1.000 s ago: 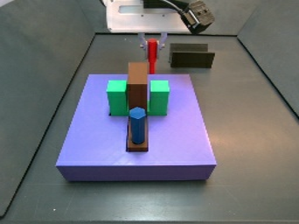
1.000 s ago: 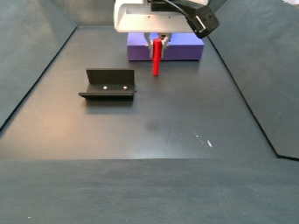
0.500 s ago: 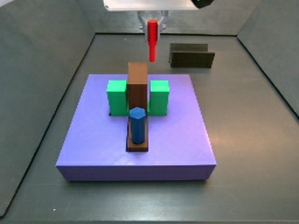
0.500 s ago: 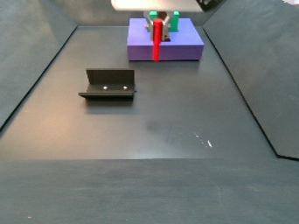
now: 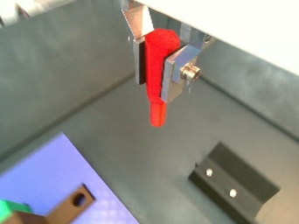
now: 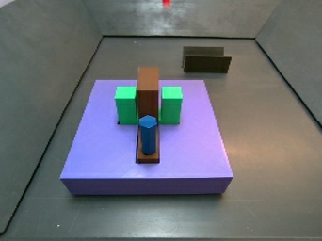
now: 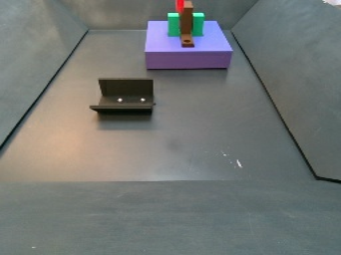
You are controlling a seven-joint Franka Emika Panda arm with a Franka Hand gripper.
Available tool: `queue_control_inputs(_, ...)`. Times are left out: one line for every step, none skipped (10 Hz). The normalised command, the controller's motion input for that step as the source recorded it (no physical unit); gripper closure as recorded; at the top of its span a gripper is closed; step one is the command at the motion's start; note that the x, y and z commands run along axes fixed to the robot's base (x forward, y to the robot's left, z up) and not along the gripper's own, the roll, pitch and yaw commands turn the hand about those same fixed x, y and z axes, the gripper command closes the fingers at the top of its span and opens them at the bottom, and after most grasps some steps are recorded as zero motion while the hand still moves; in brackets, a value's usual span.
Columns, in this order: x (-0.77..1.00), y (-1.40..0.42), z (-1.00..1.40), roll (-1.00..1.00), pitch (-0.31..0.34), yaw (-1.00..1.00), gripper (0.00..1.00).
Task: Pick up the red object. Move up. Move to above the board. Insert the red object.
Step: Move to above the board, then insert the red object.
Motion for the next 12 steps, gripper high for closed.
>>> queue_control_inputs(0.01,0.01,0.53,-0.06,0.046,-0.01,1.00)
queue_control_inputs(0.03,0.01,0.23,-0.06,0.032,-0.01,1.00)
queue_control_inputs(0.02,0.01,0.19,-0.06,0.044,-0.01,1.00)
queue_control_inputs(-0.13,-1.40,0.34,0.14,0.350,-0.21,1.00)
queue_control_inputs(-0.13,-1.40,0.31,0.16,0.324,-0.19,1.00)
queue_control_inputs(-0.10,-1.40,0.32,0.16,0.246,-0.07,1.00)
queue_control_inputs(-0.05,-1.40,0.31,0.09,0.180,-0.01,1.00)
queue_control_inputs(-0.01,-0.99,0.22,0.08,0.154,0.00,1.00)
queue_control_inputs(0.05,-0.46,0.11,0.06,0.144,0.00,1.00)
queue_control_inputs(0.06,-0.32,0.07,0.04,0.135,0.00,1.00)
queue_control_inputs(0.05,-0.19,0.06,0.05,0.118,0.01,1.00)
queue_control_inputs(0.00,0.00,-0.05,0.02,0.000,0.00,1.00)
